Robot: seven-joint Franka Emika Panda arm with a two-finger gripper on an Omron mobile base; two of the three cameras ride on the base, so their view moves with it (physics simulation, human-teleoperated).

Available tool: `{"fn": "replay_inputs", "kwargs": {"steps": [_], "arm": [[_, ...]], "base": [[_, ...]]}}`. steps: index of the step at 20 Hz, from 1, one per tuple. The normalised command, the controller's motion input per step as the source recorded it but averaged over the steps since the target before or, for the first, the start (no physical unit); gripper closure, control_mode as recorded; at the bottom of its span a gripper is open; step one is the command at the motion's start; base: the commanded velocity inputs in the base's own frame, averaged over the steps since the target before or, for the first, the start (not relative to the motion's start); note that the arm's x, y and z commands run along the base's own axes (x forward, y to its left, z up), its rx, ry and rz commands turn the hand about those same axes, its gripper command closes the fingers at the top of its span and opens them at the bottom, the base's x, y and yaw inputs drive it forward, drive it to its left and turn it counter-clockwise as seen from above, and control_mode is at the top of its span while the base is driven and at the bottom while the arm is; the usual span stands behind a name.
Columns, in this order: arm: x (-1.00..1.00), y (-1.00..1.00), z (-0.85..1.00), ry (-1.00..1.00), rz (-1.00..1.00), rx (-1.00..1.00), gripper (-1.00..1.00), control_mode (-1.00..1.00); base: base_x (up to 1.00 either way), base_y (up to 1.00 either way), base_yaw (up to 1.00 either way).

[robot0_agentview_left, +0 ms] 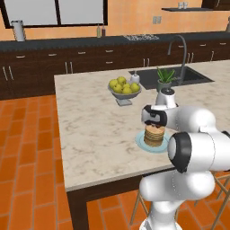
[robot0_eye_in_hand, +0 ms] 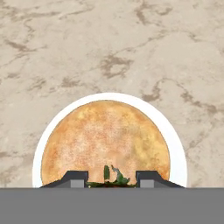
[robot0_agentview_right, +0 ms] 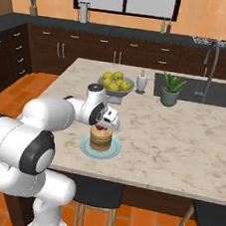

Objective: Take the strawberry from the fridge and place it on top of the pancake, located on the dining counter.

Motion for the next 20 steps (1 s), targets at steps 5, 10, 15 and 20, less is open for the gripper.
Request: {"fn": "replay_inputs", "kwargs": {"steps": [5, 10, 15, 20], "arm": [[0.06, 0.00, -0.10, 0.00, 0.00, 0.00, 1.00, -1.00], [0.01, 0.00, -0.01, 0.00, 0.00, 0.00, 1.00, -1.00], [0.04, 0.00, 0.04, 0.00, 0.00, 0.00, 1.00, -1.00], [0.12, 0.00, 0.13, 0.00, 0.00, 0.00, 1.00, -1.00]], "base": [[0.00, 0.00, 0.00], [0.00, 0.00, 0.00], [0.00, 0.00, 0.00], [0.00, 0.00, 0.00]]}}
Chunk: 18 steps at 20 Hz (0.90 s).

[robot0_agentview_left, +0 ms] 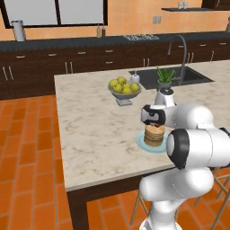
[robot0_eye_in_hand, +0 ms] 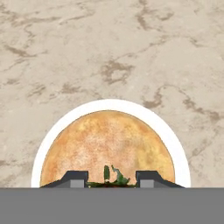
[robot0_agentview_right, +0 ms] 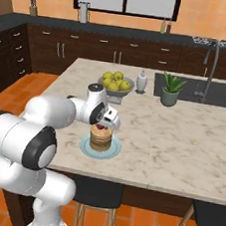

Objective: Take the strawberry from the fridge and place it on top of the pancake, located on the dining counter.

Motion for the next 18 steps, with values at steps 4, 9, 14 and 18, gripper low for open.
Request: {"fn": "replay_inputs", "kwargs": {"steps": [4, 9, 14, 18], "arm": [[0.06, 0.00, 0.02, 0.00, 0.00, 0.00, 1.00, -1.00], [0.00, 0.00, -0.09, 0.00, 0.00, 0.00, 1.00, -1.00], [0.00, 0.00, -0.10, 0.00, 0.00, 0.00, -1.00, -1.00], [0.00, 0.00, -0.05, 0.00, 0.00, 0.00, -1.00, -1.00]], "base": [[0.00, 0.00, 0.00], [0.00, 0.00, 0.00], [0.00, 0.00, 0.00], [0.00, 0.00, 0.00]]}}
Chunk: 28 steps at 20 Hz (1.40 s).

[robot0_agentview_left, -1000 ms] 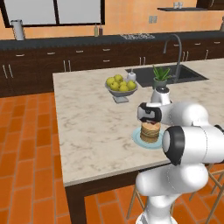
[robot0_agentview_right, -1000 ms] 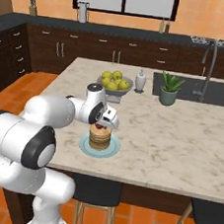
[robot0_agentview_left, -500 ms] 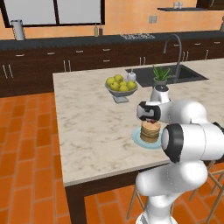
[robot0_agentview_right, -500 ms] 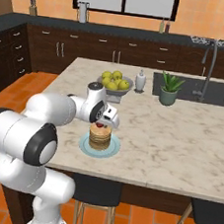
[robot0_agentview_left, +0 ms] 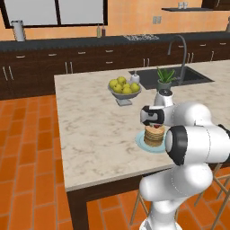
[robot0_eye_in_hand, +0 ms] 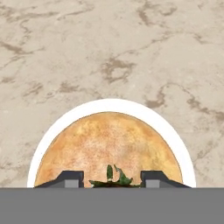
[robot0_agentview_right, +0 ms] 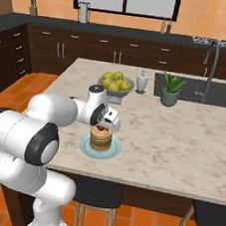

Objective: Take the strawberry from the fridge and place it on top of the pancake, located on the dining counter.

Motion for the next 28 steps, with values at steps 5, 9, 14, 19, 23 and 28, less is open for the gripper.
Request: {"fn": "replay_inputs", "kwargs": {"steps": [5, 9, 14, 19, 23, 28], "arm": [[0.00, 0.00, 0.00, 0.00, 0.00, 0.00, -1.00, -1.00], [0.00, 0.00, 0.00, 0.00, 0.00, 0.00, -1.00, -1.00], [0.00, 0.00, 0.12, 0.00, 0.00, 0.00, -1.00, -1.00], [-0.04, 0.00, 0.35, -0.04, 0.00, 0.00, -1.00, -1.00], [-0.33, 0.00, 0.34, -0.05, 0.00, 0.00, -1.00, -1.00], [-0.93, 0.51, 0.29, -0.01, 0.02, 0.00, -1.00, -1.00]], "base": [[0.00, 0.00, 0.00], [0.00, 0.00, 0.00], [0.00, 0.00, 0.00], [0.00, 0.00, 0.00], [0.00, 0.00, 0.00], [0.00, 0.00, 0.00]]}}
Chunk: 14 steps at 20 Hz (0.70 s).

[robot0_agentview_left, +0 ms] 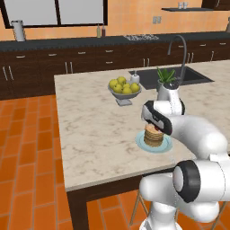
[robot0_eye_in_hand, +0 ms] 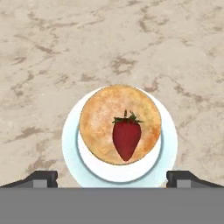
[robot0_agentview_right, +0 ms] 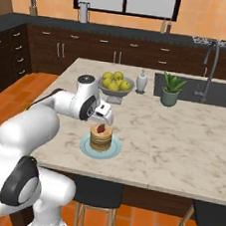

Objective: Take the strawberry from the fridge and place it on top of the pancake, located on the dining counter.

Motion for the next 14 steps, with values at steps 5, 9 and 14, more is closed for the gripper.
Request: {"fn": "replay_inputs", "kwargs": {"steps": [5, 9, 14], "arm": [[-1.00, 0.99, 0.26, 0.00, 0.01, 0.00, -1.00, -1.00], [-1.00, 1.00, 0.12, 0.00, 0.06, 0.00, -1.00, -1.00], [-0.88, 1.00, -0.05, 0.04, 0.08, -0.04, -1.00, -1.00]], "base": [[0.00, 0.00, 0.00], [0.00, 0.00, 0.00], [0.00, 0.00, 0.00]]}}
